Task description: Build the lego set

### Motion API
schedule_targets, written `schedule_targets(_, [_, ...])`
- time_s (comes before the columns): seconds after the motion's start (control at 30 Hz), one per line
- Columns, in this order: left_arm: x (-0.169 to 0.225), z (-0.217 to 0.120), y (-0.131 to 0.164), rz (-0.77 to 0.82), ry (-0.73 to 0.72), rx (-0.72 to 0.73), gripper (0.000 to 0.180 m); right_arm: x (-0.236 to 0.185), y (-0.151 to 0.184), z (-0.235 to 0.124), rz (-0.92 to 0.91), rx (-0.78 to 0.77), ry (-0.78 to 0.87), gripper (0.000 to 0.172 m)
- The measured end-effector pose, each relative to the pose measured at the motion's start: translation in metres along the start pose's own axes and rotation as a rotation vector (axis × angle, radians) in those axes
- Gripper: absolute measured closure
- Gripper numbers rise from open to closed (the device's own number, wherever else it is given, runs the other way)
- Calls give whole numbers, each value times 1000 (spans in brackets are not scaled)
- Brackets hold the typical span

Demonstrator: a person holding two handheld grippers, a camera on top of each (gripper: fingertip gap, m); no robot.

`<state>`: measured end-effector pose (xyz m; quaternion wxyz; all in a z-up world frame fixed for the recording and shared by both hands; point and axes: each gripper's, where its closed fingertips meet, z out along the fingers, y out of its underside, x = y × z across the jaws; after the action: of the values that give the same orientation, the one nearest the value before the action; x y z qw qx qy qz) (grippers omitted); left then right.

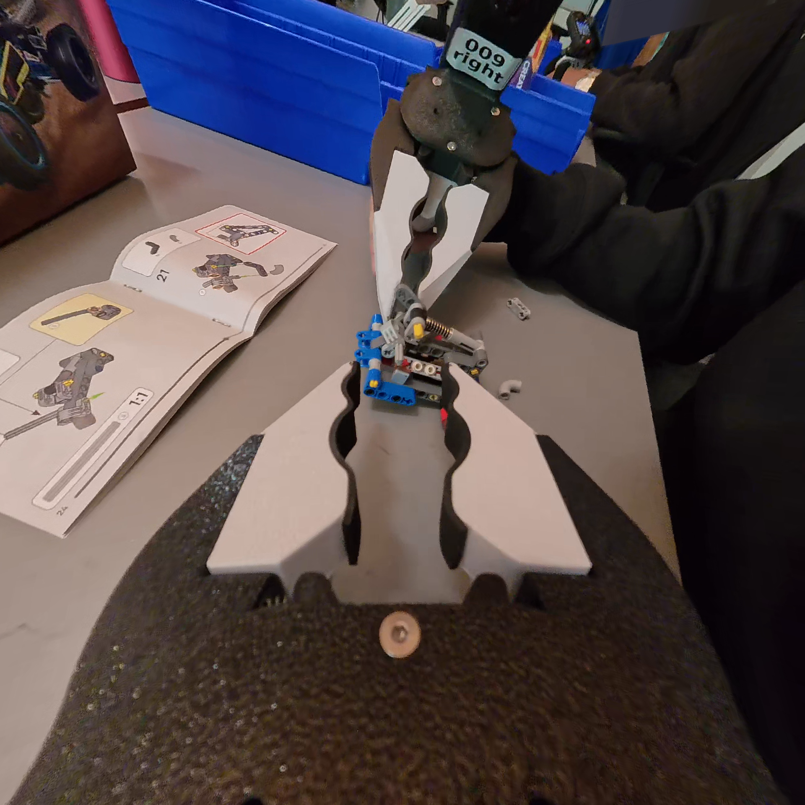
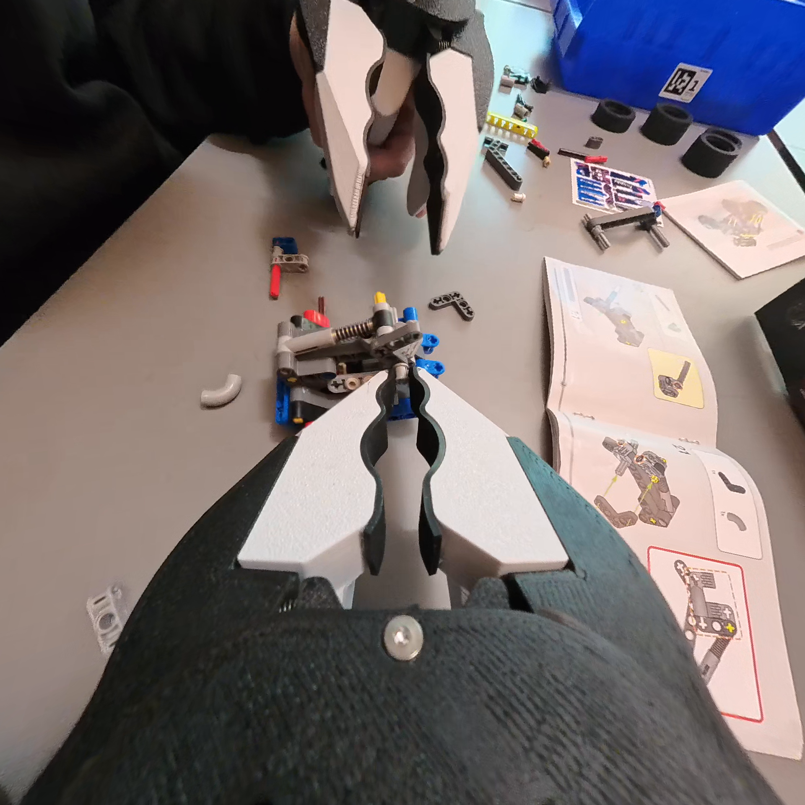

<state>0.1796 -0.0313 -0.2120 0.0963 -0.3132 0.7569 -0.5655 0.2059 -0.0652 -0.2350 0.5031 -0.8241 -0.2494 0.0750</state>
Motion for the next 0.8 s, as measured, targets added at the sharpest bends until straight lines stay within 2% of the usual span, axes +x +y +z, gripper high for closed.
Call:
schedule_targets(0.2, [4,13,-1,97,-45,-18,158,1,4,4,22,-34,-7,167])
schedule_targets(0.4, [-3,32,10,166,-114,-145,164,2,5,5,33,-42,-10,167])
schedule_targets(0.6, [0,35,5,103,-86,-128,171,1,7,7,28,-60,-13,167])
schedule_targets(0.8, [5,34,0,-33,-18,-99,174,1,8,7,28,-65,-13,167])
